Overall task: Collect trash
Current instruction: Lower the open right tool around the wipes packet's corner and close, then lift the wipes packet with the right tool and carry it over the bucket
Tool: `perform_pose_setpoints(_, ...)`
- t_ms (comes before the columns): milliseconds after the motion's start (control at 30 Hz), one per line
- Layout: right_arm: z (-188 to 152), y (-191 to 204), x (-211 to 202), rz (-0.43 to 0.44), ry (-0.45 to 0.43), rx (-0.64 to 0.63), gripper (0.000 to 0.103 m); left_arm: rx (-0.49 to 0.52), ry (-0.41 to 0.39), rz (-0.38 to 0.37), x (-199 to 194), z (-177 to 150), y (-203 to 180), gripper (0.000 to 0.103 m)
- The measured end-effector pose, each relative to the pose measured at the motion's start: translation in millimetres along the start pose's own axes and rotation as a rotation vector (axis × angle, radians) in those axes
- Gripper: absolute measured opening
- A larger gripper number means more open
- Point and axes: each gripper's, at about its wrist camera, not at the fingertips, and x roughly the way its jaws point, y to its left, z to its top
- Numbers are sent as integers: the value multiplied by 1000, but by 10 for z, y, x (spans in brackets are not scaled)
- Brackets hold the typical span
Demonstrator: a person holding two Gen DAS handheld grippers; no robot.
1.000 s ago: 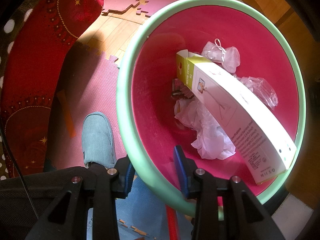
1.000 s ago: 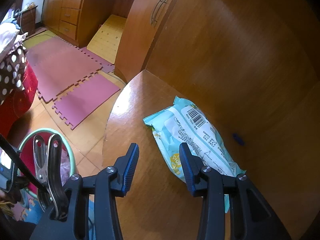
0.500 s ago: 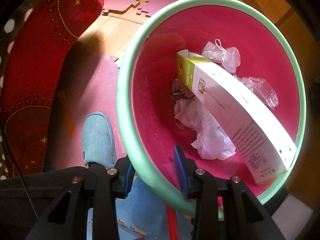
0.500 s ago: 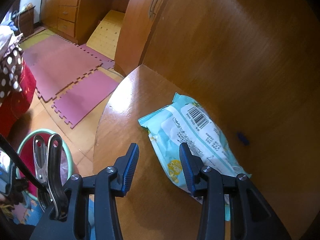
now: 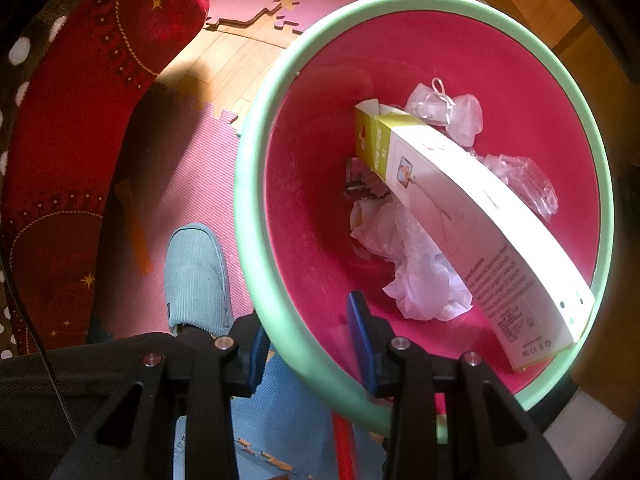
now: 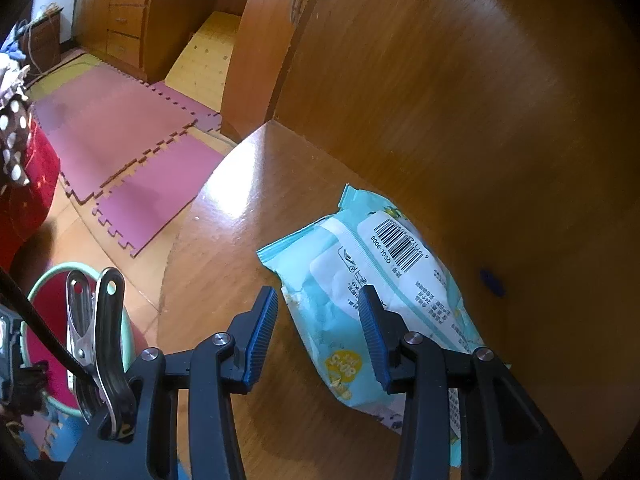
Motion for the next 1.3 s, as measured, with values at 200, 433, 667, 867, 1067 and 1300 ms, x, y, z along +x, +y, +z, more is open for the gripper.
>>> perform_pose_setpoints(200, 31, -10, 124, -19, 27, -12, 42, 0, 0, 1, -3, -1, -3, 38)
perform_pose_setpoints(433, 67, 66, 243, -71, 48, -74, 44, 0, 0, 1, -5, 0, -4, 38)
perform_pose_setpoints(667, 81, -36, 327, -19, 43, -33, 43, -2, 0, 2, 8, 3, 11, 38)
perform_pose_setpoints(867, 55, -126, 308, 35, 38, 24, 23, -3, 1, 2, -5, 4, 9, 38)
perform_pose_setpoints(1067, 79, -136, 83, 8, -28, 27, 8, -2, 0, 1, -8, 5, 15, 38)
perform_pose_setpoints(1300, 133, -68, -204, -17, -103, -1, 4, -3, 0, 1, -11, 6, 16, 38)
